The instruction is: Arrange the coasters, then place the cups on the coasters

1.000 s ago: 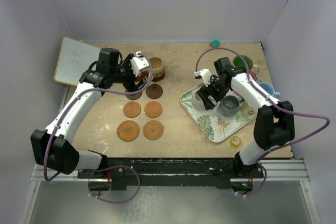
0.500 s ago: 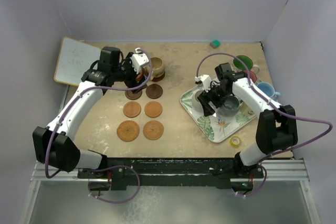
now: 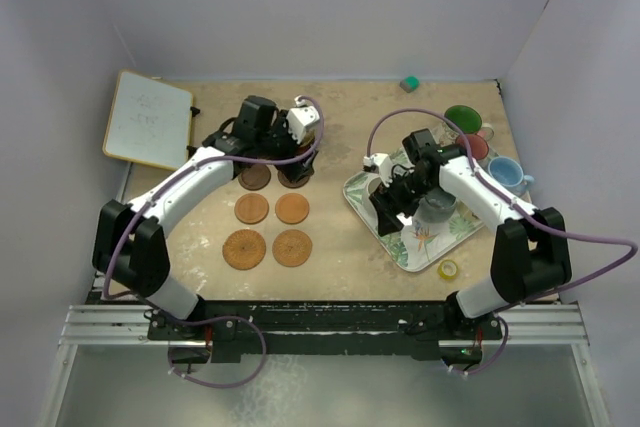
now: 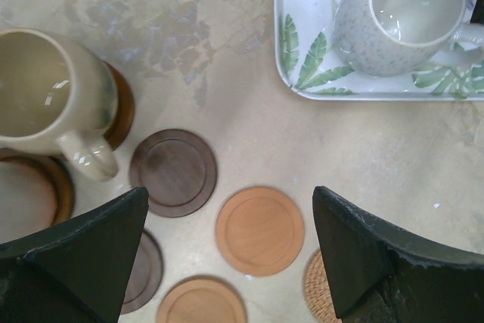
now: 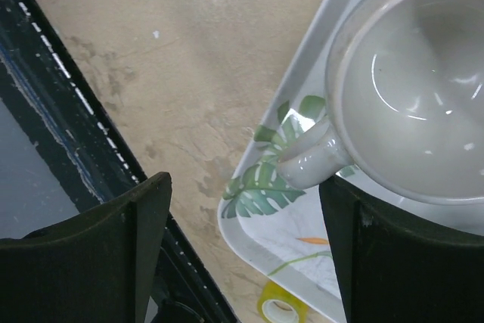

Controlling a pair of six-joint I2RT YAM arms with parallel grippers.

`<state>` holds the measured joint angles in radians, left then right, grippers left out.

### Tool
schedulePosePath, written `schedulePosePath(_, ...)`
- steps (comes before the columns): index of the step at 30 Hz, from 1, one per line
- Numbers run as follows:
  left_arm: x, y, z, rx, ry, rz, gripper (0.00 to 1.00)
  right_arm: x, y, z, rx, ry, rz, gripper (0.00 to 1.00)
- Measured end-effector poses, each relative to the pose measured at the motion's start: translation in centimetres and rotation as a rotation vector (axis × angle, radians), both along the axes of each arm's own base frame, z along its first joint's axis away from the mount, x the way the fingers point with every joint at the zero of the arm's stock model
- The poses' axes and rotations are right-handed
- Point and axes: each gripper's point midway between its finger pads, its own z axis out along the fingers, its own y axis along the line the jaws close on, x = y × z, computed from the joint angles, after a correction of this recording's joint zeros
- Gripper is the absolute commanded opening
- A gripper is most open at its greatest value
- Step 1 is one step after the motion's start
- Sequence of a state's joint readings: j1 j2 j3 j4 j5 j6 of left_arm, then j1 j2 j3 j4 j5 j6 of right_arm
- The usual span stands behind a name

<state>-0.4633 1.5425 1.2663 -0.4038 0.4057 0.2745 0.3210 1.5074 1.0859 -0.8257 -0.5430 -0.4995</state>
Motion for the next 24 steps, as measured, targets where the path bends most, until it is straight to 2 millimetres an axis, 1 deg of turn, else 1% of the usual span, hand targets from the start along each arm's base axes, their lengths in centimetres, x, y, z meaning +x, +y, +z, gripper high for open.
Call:
schedulePosePath(3, 0.2, -1.2, -1.7, -0.016, 0.064, 0.031, 0.85, -0.6, 0.5, 0.4, 0.036, 0.018, 0.016, 0.80)
schedulePosePath(6, 0.7, -1.6, -3.0, -0.035, 0.124, 0.080, 0.84, -0.9, 0.6, 1.2, 0.055, 0.005, 0.018, 0.80)
schedulePosePath(10, 1.2, -2.1, -4.2, -0.065, 0.185, 0.138, 0.84, -0.8, 0.6, 3.4, 0.079, -0.079, 0.004, 0.80)
schedulePosePath(14, 1.7, -2.7, -4.3, -0.098, 0.209, 0.177, 0.84, 0.0, -0.1, 6.1, 0.093, -0.202, -0.070, 0.81)
schedulePosePath(16, 2.1, -3.3, -4.1, -0.112, 0.213, 0.190, 0.83, 0.8, -0.7, 7.2, 0.088, -0.262, -0.129, 0.81)
schedulePosePath(19, 2.5, -4.6, -4.1, -0.128, 0.222, 0.210, 0.82, 2.5, -2.6, 9.0, 0.069, -0.356, -0.264, 0.81)
schedulePosePath(22, 2.6, -6.6, -4.3, -0.125, 0.231, 0.217, 0.81, 4.1, -5.1, 10.2, 0.056, -0.407, -0.426, 0.81)
schedulePosePath(24, 2.4, -8.1, -4.4, -0.123, 0.235, 0.215, 0.80, 5.0, -7.0, 10.6, 0.038, -0.428, -0.533, 0.81)
